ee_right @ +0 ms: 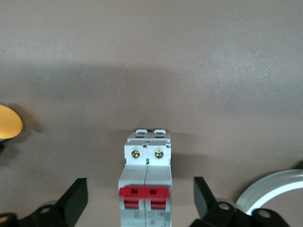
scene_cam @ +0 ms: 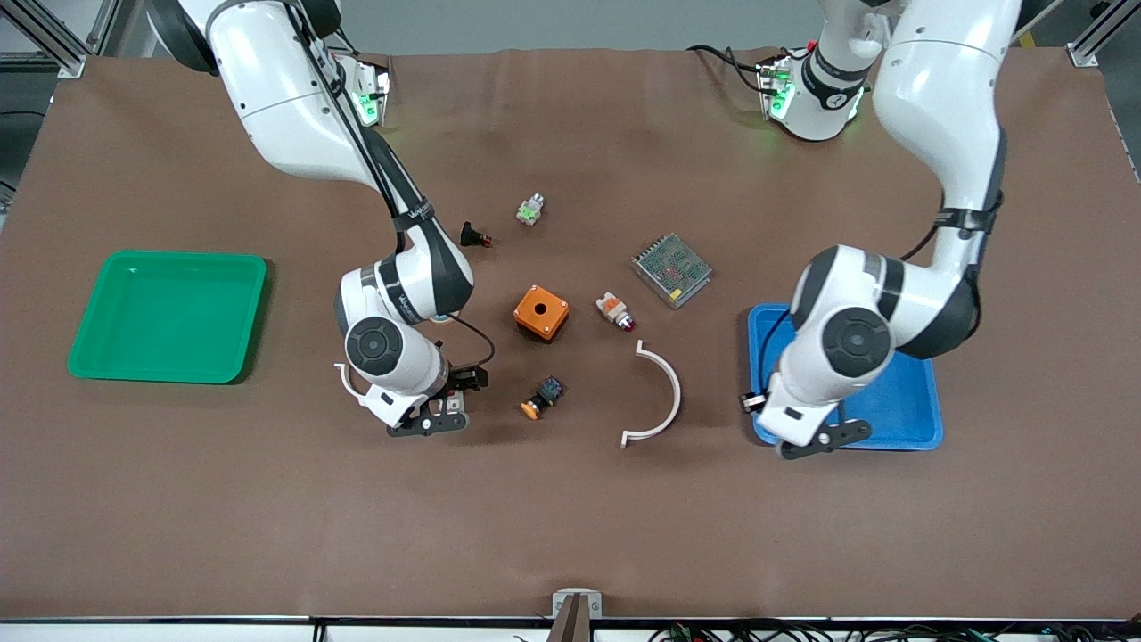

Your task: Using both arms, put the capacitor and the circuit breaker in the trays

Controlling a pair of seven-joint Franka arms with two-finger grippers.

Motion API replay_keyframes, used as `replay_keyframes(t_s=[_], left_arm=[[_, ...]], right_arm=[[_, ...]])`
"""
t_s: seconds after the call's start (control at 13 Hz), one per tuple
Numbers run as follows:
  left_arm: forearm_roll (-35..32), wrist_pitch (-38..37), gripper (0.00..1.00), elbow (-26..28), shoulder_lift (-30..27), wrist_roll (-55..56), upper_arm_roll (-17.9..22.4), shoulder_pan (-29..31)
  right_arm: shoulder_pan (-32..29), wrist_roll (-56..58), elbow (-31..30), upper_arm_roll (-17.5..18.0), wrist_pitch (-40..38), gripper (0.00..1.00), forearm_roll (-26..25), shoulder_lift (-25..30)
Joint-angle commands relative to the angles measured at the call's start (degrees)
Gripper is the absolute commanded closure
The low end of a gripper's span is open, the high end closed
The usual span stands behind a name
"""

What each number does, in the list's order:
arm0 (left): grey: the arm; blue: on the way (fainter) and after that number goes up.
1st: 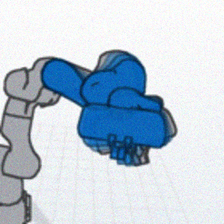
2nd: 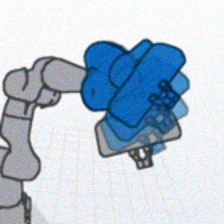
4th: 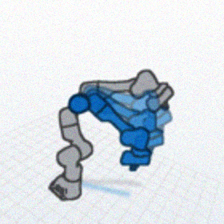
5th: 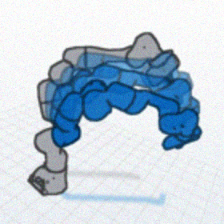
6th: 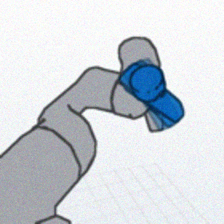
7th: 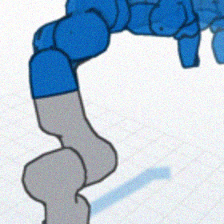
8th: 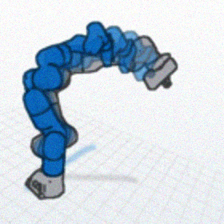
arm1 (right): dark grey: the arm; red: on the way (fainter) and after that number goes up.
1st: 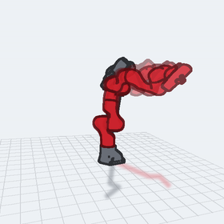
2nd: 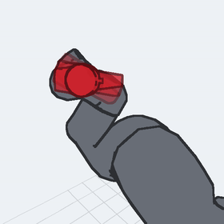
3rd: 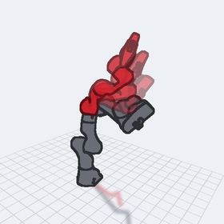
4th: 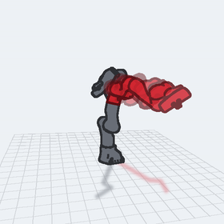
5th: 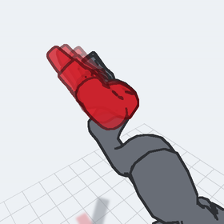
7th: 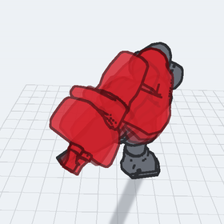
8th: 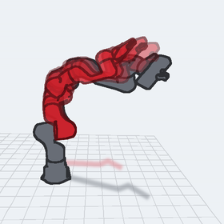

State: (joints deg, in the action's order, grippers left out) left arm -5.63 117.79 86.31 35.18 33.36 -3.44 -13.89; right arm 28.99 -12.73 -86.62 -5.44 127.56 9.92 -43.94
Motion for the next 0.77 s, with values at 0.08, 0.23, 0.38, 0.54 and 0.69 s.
replay_keyframes(t_s=[0.08, 0.23, 0.38, 0.54, 0.69], left_arm=[[-1.0, 3.0, 0.97, 9.9, -4.5, -5.0, -0.5, 5.3], [-1.0, 7.2, 0.97, 13.5, -4.4, -6.5, -0.6, 7.3], [-0.9, 12.1, 0.96, 16.8, -3.6, -6.8, -0.6, 8.4], [-1.0, 13.5, 0.93, 17.9, -2.5, -6.8, -0.6, 9.3], [-1.0, 13.7, 0.88, 18.3, -2.0, -6.8, -0.6, 9.4]], right_arm=[[-0.2, 0.2, 1.2, 0.0, -0.2, 0.55, 0.1, -0.5], [0.0, 0.1, 1.3, 0.0, -0.3, 0.69, -0.2, -0.2], [-0.3, 0.2, 1.4, 0.0, -0.4, 0.75, -0.2, 0.6], [-2.3, 0.3, 1.5, -0.9, -1.1, 0.78, -0.1, 3.8], [-5.7, 0.5, 1.4, -0.9, -5.9, 0.78, 0.1, 9.1]])
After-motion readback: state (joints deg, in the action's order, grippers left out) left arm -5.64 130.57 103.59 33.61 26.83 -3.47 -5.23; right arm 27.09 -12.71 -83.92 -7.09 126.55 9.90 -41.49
